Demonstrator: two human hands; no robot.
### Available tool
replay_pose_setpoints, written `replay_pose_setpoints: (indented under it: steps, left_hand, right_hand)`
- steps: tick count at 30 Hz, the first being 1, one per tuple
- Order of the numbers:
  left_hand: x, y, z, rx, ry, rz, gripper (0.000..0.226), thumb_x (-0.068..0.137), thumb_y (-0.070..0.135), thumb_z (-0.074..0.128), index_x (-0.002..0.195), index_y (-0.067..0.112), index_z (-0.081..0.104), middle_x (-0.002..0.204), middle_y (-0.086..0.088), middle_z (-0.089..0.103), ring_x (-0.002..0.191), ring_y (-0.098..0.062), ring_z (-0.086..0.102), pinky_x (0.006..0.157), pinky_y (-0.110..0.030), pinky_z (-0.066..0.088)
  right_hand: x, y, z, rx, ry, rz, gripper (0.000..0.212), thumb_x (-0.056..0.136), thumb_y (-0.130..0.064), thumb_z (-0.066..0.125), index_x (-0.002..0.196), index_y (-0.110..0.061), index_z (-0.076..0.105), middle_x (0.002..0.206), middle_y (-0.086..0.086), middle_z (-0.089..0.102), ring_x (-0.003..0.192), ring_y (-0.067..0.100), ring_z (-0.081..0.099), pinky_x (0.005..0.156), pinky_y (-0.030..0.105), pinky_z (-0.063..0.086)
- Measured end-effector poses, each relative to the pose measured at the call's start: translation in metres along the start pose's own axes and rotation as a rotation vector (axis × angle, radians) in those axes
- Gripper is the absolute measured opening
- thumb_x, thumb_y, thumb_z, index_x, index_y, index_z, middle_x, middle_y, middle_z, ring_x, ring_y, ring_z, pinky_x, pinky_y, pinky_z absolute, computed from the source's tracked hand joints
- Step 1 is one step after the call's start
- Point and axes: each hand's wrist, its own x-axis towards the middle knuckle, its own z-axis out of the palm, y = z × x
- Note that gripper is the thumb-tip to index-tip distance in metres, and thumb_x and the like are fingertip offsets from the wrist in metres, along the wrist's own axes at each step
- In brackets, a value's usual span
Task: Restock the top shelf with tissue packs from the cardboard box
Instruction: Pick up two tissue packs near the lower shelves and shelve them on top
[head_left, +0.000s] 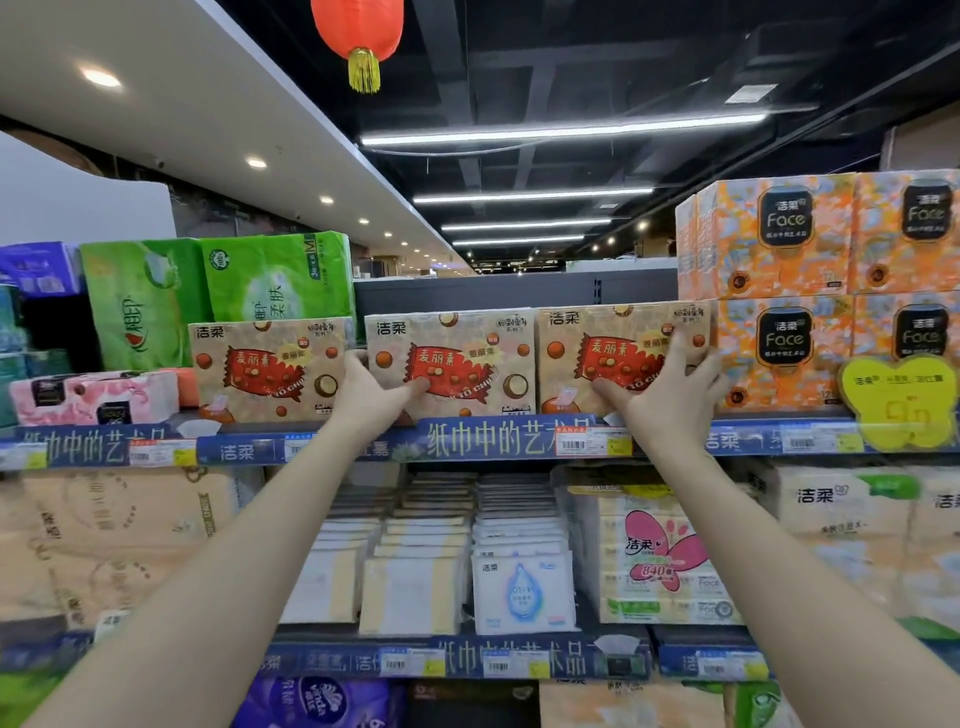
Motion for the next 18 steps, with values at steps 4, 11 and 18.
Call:
replay_pose_setpoints:
  steps: [4, 11, 18]
  left_hand:
    - [0.020, 0.000, -0.012, -0.038, -0.166, -0.120, 0.113, 0.070, 0.045, 0.094, 0.149, 0.020, 0.018, 0.130, -0.005, 0.049, 0.116, -0.026, 0.054, 0.100, -0.045, 0.047]
    - [0.037, -0.002, -0.007, -0.168, -0.313, -0.057, 0.097, 0.069, 0.030, 0.097, 0.145, 0.025, 0.036, 0.123, 0.000, 0.066, 0.105, -0.020, 0.070, 0.086, -0.036, 0.056]
    - [0.037, -0.005, 0.007, -0.257, -0.341, 0.038, 0.055, 0.081, 0.013, 0.089, 0.117, 0.028, 0.051, 0.113, 0.001, 0.072, 0.102, -0.016, 0.072, 0.073, -0.023, 0.058]
  right_hand:
    - [-0.002, 0.002, 0.001, 0.030, 0.000, 0.007, 0.121, 0.069, -0.078, 0.073, 0.160, -0.030, 0.009, 0.164, 0.022, 0.008, 0.149, 0.047, 0.006, 0.115, 0.063, 0.026]
    - [-0.003, -0.005, 0.001, 0.026, -0.009, 0.009, 0.120, 0.075, -0.071, 0.074, 0.162, -0.027, 0.004, 0.165, 0.024, 0.003, 0.150, 0.047, 0.004, 0.114, 0.062, 0.028]
    - [0.001, -0.005, 0.006, -0.002, -0.006, 0.001, 0.121, 0.077, -0.069, 0.073, 0.161, -0.027, -0.003, 0.167, 0.024, -0.003, 0.154, 0.042, 0.012, 0.115, 0.059, 0.035]
